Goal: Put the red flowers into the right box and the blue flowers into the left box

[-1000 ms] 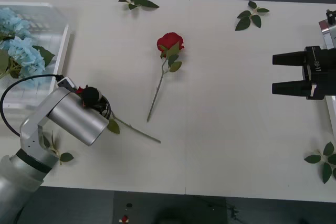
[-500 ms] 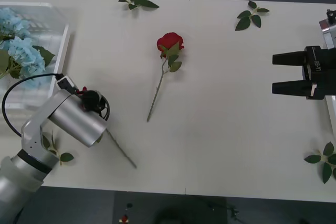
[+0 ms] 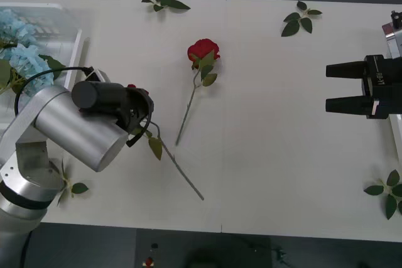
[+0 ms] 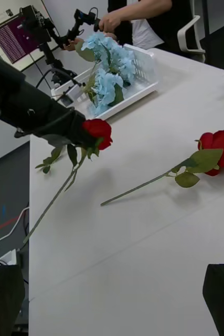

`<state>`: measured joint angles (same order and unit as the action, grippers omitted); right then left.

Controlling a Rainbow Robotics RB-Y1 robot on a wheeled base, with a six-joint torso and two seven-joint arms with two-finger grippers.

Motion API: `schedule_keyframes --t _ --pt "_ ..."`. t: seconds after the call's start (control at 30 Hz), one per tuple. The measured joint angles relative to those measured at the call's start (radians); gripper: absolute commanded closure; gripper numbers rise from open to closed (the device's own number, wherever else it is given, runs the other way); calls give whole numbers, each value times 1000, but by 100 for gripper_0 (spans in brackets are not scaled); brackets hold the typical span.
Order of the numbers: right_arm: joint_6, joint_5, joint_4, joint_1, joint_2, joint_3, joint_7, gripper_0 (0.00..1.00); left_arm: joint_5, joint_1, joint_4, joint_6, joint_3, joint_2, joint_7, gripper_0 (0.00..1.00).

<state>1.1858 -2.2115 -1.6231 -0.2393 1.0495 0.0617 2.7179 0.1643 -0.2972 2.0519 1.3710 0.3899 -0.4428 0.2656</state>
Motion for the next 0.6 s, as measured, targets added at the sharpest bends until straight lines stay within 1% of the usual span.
schedule_keyframes --t 0.13,0.23,0.37,0.5,0.6 --pt "0 -2 0 0 0 0 0 0 103 22 141 3 -99 0 119 100" --pt "0 -11 0 0 0 0 0 0 153 36 178 -46 -162 0 302 100" --pt "1 -27 0 0 0 0 0 0 157 52 141 -262 -190 0 606 100" --pt "11 -40 0 0 0 0 0 0 159 54 31 -519 -191 0 894 100" --pt "24 -56 0 0 0 0 0 0 208 54 -37 -671 -191 0 1080 100"
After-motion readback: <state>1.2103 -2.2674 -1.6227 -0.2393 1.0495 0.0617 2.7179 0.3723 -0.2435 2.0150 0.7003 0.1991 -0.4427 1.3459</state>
